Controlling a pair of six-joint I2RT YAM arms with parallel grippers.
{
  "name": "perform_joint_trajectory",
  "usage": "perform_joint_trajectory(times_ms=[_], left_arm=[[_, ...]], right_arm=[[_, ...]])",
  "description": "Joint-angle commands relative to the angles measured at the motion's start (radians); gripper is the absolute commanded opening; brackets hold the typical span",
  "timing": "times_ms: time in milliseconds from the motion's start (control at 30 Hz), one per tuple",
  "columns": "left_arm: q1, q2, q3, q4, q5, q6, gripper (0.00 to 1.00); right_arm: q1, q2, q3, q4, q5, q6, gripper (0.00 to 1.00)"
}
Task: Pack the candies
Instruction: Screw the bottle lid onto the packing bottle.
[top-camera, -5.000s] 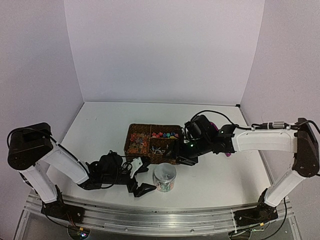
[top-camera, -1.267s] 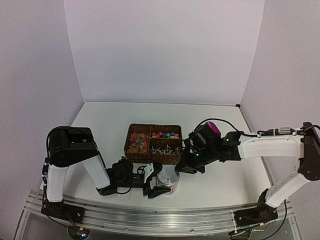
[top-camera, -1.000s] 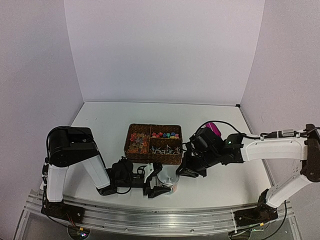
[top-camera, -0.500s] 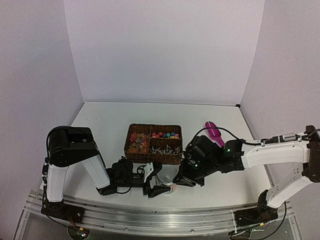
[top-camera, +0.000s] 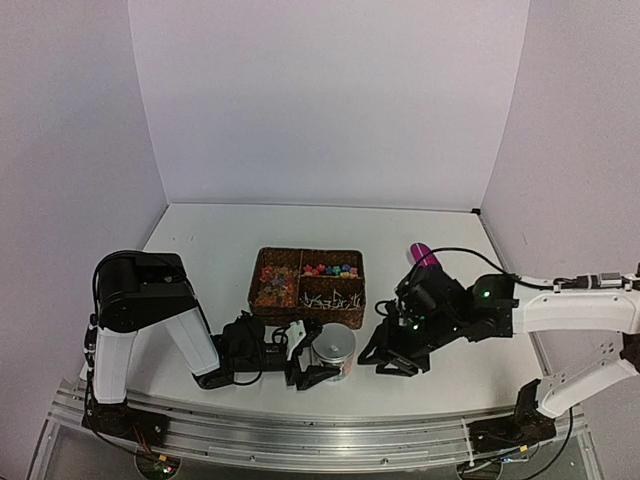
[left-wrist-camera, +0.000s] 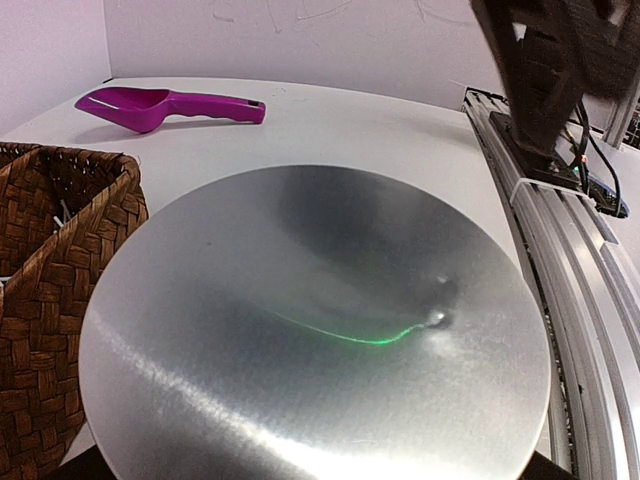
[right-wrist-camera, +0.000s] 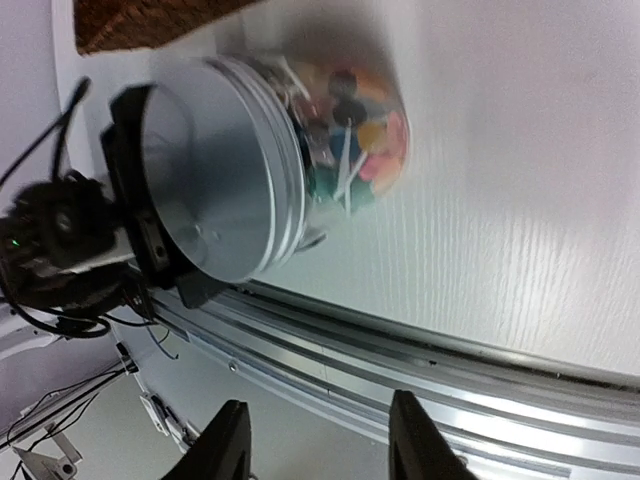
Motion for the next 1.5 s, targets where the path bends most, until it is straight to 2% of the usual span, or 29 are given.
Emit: perform_joint_trajectory(times_ms=[0,100,233,333,467,800,1000,1267,1467], left_arm=[[0.005,-0.034,-0.016,-0.031,0.021,0.004,0.75],[0.006,-0.039,-0.023,-0.035,0.025,0.006,0.75],[0.005,-0.048,-0.031,-0.040,0.018,0.015,0.75],[0.006,-0.050,-0.030,-0.041,0.017,0.018,0.75],[0.005,-0.046,-0.025,-0.040,0.017,0.007,0.75],[0.005,-0.033,-0.007,-0.052,0.005,0.007,0.75],[0.005,-0.026,0.004,-0.055,-0.004,0.001,0.75],[0.013,-0.015,0.017,-0.084,-0.090,-0.051,0.73],[0.015,-0.009,0.026,-0.084,-0.123,-0.078,0.73]], right_arm=[[-0.139,0.029,0.104,-0.048,0.064,-0.189,0.48],[-0.179,0.161,0.200,-0.045,0.067,-0.327,0.47],[-0.185,0.311,0.316,-0.040,0.066,-0.455,0.42],[-0.185,0.361,0.364,-0.036,0.042,-0.521,0.40],[-0.183,0.350,0.341,0.017,0.000,-0.546,0.37],[-0.163,0.332,0.252,0.099,-0.048,-0.530,0.28],[-0.140,0.308,0.186,0.099,-0.039,-0.492,0.18],[-0.041,0.219,0.049,0.102,0.022,-0.349,0.16],[-0.012,0.143,-0.028,0.125,0.044,-0.233,0.15]])
